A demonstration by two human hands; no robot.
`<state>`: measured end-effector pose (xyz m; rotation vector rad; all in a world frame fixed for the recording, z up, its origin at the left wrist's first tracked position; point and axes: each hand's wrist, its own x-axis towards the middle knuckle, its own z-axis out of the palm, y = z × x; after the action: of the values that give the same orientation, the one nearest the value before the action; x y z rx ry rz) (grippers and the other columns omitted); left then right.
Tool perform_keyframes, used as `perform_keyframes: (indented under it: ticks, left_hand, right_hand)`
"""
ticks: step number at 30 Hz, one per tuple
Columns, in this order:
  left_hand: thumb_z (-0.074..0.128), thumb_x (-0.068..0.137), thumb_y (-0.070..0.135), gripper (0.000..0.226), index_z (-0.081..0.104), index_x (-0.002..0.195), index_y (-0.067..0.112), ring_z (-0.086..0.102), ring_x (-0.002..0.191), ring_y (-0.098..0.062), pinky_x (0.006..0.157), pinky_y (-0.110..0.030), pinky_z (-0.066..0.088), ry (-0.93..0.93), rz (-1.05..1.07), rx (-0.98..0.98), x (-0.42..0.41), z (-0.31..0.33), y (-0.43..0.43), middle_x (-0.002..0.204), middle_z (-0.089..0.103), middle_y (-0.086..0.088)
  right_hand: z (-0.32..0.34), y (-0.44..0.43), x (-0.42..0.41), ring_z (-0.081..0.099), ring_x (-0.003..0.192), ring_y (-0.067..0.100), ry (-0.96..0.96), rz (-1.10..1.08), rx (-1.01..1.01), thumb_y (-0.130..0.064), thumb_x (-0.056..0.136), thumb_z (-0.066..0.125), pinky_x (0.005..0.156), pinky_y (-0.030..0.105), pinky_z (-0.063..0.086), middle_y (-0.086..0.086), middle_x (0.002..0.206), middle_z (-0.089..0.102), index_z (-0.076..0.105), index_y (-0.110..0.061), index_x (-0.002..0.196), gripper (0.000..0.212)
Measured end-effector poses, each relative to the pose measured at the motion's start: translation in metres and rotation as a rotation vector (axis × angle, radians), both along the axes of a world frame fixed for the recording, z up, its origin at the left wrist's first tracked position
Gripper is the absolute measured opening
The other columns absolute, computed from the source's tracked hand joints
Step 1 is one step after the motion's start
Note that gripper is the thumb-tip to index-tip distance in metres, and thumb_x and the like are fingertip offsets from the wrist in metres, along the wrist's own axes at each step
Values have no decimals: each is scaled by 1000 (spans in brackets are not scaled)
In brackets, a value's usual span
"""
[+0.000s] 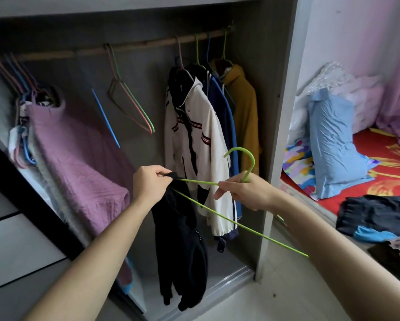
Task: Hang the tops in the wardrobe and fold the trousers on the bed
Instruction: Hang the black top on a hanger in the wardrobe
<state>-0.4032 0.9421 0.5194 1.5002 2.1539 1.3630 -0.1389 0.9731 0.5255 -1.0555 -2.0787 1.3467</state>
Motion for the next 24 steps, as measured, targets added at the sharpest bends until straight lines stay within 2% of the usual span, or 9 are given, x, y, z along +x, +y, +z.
perform_keyframes:
  ticks: [3,5,8,13,16,18,20,22,24]
  left_hand:
    - [76,74,10,12,79,82,17,46,43,-11,54,-22,38,-146,-7,-3,-2,0,1,49,58,10]
    - [72,74,5,15,78,81,16,43,38,-8,46,-19,38,-230,-26,-11,4,3,-2,46,57,11]
    - [69,74,2,16,77,81,15,41,35,-7,39,-18,36,-309,-104,-25,22,9,-7,48,57,11]
    - [75,74,8,10,77,75,17,44,38,-11,39,-19,37,-341,-195,1,46,23,-14,55,62,2]
    - [78,74,10,10,78,75,19,57,51,-11,47,-21,47,-329,-252,104,45,30,-16,65,69,-1]
    - [76,77,9,10,78,81,18,64,74,-13,68,-22,52,-151,-235,219,36,33,-11,80,72,0]
    - [70,85,13,12,78,94,14,58,98,-19,89,-25,43,196,-164,237,23,34,0,100,70,2]
    - [61,91,18,18,76,101,14,52,110,-24,97,-33,33,417,-124,172,15,34,9,107,69,4]
    - [51,91,24,24,72,93,11,56,102,-28,94,-40,31,587,-122,133,17,35,15,94,68,0]
  right_hand:
    - [-6,-4,-13,26,45,13,22,32,-42,-40,102,49,43,24,25,-5,52,36,80,-24,90,37]
    - [-13,-4,-23,25,46,14,20,12,-92,-38,103,49,42,25,23,-1,53,34,80,-19,90,38]
    - [-29,-5,-42,28,38,9,-27,-63,-110,-37,104,46,39,19,25,-5,49,36,79,-14,89,42]
    - [-39,-3,-61,35,33,5,-43,-223,-2,-36,104,47,39,14,27,-3,52,39,77,-18,81,41]
    - [-27,1,-50,34,40,8,92,-257,15,-31,100,54,44,20,30,2,55,41,78,-18,77,36]
    - [-16,1,-38,30,42,12,256,-236,-28,-21,97,53,42,22,27,-2,51,38,78,-14,76,33]
    - [-4,1,-28,30,41,10,374,-174,-46,-16,91,53,40,21,25,-6,48,38,78,-8,81,28]
    - [8,1,-21,31,42,10,396,-94,-28,-20,85,54,41,21,25,-7,49,40,78,-7,85,27]
    - [16,2,-16,36,44,9,335,-30,50,-19,85,56,44,21,30,-7,50,45,78,-10,90,25]
